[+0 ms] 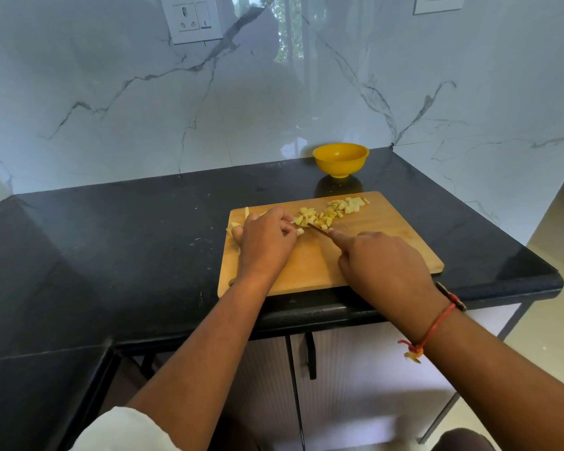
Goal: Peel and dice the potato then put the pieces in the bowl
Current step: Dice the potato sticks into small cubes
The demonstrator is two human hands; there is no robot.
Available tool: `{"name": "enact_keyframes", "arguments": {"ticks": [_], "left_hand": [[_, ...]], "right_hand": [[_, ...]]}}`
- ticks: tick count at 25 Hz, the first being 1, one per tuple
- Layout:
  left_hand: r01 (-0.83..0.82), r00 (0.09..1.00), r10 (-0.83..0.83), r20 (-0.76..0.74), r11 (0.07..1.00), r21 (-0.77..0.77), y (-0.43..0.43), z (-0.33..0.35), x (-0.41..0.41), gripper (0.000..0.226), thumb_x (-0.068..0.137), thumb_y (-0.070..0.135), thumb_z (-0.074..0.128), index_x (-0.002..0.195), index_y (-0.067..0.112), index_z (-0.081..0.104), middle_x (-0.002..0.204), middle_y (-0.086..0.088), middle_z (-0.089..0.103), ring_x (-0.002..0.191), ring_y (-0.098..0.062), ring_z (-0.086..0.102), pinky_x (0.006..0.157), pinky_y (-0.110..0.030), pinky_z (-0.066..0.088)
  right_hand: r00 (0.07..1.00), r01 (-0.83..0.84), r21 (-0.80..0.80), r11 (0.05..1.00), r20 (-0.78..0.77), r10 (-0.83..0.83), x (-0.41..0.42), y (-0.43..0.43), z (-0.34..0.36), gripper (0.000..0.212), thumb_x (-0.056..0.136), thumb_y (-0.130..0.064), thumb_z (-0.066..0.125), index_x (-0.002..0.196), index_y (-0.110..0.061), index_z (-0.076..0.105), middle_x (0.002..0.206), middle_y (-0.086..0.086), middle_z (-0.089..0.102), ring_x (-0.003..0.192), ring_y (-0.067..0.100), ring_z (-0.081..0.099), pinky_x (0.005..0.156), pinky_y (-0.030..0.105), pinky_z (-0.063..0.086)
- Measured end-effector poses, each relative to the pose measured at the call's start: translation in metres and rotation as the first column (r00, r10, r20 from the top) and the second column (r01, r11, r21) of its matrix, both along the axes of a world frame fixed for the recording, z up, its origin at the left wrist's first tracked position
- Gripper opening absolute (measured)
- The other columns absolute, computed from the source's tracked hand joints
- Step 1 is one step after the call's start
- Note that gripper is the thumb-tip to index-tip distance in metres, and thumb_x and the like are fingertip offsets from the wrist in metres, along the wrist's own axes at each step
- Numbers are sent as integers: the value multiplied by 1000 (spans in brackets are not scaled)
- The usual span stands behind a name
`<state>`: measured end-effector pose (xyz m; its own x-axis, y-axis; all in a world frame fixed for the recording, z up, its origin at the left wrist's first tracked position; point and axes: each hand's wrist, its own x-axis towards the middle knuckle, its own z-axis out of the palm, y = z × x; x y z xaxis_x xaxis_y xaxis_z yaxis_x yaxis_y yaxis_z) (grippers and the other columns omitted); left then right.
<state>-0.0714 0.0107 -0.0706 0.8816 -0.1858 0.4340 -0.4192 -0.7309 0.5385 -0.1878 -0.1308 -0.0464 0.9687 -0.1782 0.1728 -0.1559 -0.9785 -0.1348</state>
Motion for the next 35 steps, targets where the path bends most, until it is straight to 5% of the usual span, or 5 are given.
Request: {"name": "enact_keyframes", "arguments": {"ticks": [8, 20, 25, 29, 35], "left_hand": [[-16, 999, 18, -45, 999, 43, 3, 2, -3, 23, 86, 34, 65, 108, 40, 62, 86, 20, 65, 120, -14, 43, 95, -40, 21], [0, 999, -2, -52, 1000, -26, 2, -1, 3, 16, 86, 35, 71, 93, 40, 57, 68, 23, 63, 111, -10, 57, 90, -38, 23], [-2, 999, 1, -36, 999, -46, 2, -1, 2, 19, 86, 35, 72, 90, 40, 54, 66, 23, 63, 112, -10, 57, 89, -36, 21], [9, 999, -11, -38, 999, -51, 3, -2, 5, 20, 87, 36, 72, 93, 40, 54, 67, 26, 60, 113, -10, 57, 88, -36, 21], [1, 999, -4, -42, 997, -77, 3, -2, 3, 22, 90, 34, 71, 96, 40, 50, 82, 22, 70, 115, -10, 56, 90, -36, 19]], "right_hand": [[998, -20, 186, 982, 66, 8, 7, 7, 5, 47, 101, -33, 41, 147, -47, 44, 92, -3, 66, 77, 15, 61, 71, 35, 59], [994, -10, 121, 993, -110, 24, 41, 20, 2, 51, 102, -26, 42, 150, -44, 41, 103, 4, 62, 93, 21, 61, 78, 35, 55], [991, -9, 41, 999, -133, 14, 11, 12, 2, 55, 103, -23, 42, 151, -46, 32, 82, -2, 46, 82, 19, 58, 72, 35, 56], [1000, 24, -18, 1000, -4, -24, 0, 5, 3, 56, 106, -28, 36, 155, -48, 20, 86, -5, 43, 79, 17, 54, 68, 35, 55], [998, -36, 103, 994, 50, 31, 13, 14, 5, 50, 104, -32, 36, 152, -48, 34, 89, -6, 49, 78, 14, 53, 69, 31, 53]]}}
